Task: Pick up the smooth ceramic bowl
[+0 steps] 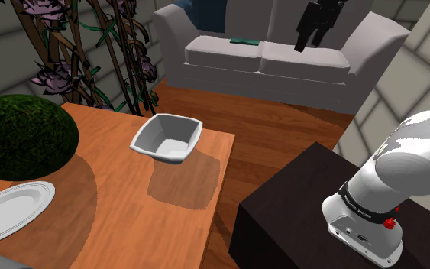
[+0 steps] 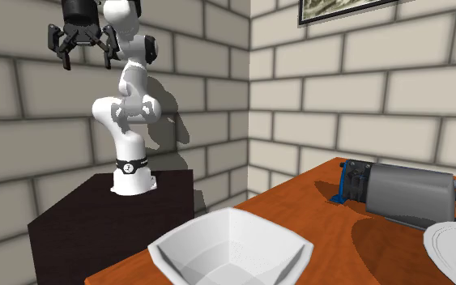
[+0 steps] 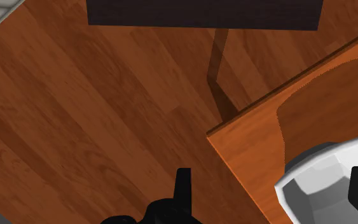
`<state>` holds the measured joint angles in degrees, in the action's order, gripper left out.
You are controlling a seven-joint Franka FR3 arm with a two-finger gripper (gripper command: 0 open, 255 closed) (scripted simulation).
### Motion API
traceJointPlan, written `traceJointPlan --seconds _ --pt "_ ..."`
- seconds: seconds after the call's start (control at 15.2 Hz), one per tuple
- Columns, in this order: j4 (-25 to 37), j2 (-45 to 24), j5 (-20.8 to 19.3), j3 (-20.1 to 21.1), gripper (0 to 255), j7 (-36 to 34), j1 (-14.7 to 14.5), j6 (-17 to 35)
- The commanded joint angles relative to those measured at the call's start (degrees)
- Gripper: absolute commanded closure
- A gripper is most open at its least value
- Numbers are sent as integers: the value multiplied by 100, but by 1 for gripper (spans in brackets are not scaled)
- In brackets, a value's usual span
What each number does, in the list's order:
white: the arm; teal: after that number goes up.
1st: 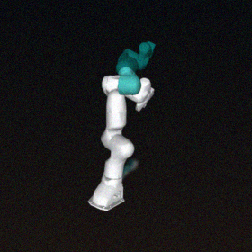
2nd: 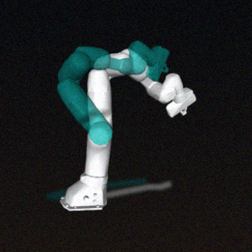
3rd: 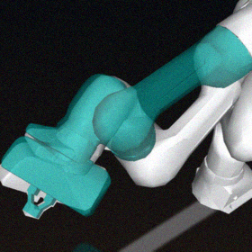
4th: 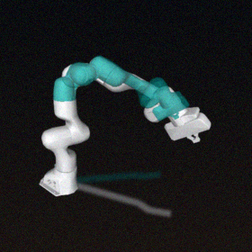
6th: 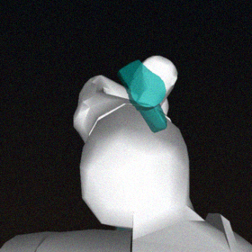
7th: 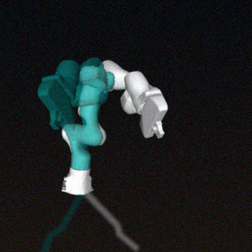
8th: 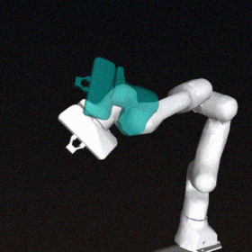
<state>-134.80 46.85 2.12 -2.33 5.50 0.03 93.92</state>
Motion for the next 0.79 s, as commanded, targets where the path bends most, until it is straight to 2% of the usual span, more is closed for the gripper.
traceJointPlan --seconds 0.0,0.73 --pt "0 0 0 0 0 0 0 0" --pt "136 -2074 554 -56 0 409 -420 1572"
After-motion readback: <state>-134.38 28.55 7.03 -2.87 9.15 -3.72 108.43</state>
